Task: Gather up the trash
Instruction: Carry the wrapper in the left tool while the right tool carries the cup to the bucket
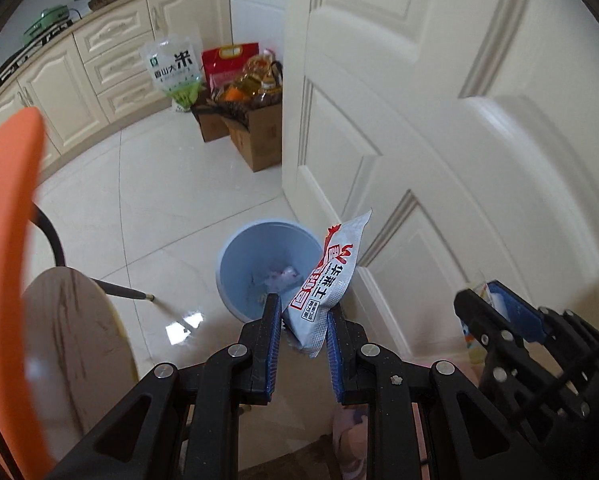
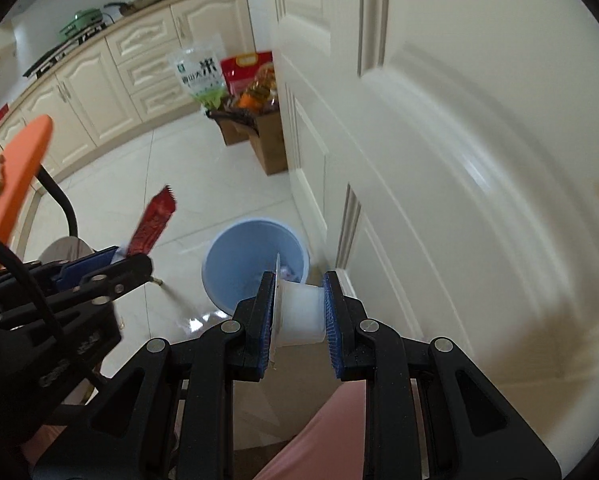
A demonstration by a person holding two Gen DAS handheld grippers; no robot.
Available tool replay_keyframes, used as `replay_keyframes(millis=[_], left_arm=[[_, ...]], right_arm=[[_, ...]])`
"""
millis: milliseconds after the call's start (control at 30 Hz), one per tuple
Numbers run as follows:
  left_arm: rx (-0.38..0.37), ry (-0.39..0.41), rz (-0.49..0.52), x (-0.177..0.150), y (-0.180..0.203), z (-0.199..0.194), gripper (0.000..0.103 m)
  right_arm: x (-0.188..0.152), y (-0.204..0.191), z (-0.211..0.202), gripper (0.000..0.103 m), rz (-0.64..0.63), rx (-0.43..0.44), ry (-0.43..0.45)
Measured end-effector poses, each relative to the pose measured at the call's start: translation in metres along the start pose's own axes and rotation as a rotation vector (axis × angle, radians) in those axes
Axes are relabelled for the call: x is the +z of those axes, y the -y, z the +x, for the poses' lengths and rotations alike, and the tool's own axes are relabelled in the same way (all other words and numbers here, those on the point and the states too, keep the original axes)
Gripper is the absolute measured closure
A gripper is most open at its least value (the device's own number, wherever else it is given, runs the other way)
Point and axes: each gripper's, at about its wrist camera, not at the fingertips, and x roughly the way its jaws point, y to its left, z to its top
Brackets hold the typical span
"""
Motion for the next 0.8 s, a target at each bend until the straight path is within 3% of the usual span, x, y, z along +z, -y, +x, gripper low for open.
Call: replay_keyframes(millis=[67, 233, 367, 500, 667, 800], left_arm=[[0.026, -0.003, -0.010, 0.012, 0.006, 0.027, 0.086], [0.004, -0.038, -0.060, 0.030, 0.000, 0.092, 0.086], [-0.053, -0.082, -0.092, 0.044, -0.025, 0.149, 0.086], [-0.018, -0.138, -0.118, 0.055, -0.049, 0.203, 0.086], [-0.027, -0.182, -0.161, 0.070, -0.064, 0.257, 0.084], [-0.061, -0.220, -0.192, 0.077, -0.074, 0.295, 0.081]], right_arm=[[0.004, -0.001, 0.015, 0.081, -0.011, -0.026, 0.009], [0.012, -0.005, 0.055, 0.081, 0.002, -0.033, 0.001], [0.021, -0.011, 0.099, 0.081, 0.018, 0.015, -0.002], [0.033, -0.017, 0.152, 0.081, 0.030, 0.045, -0.052], [0.038, -0.020, 0.201, 0.081, 0.042, 0.153, -0.105], [0.039, -0.026, 0.229, 0.077, 0.025, 0.170, -0.151]])
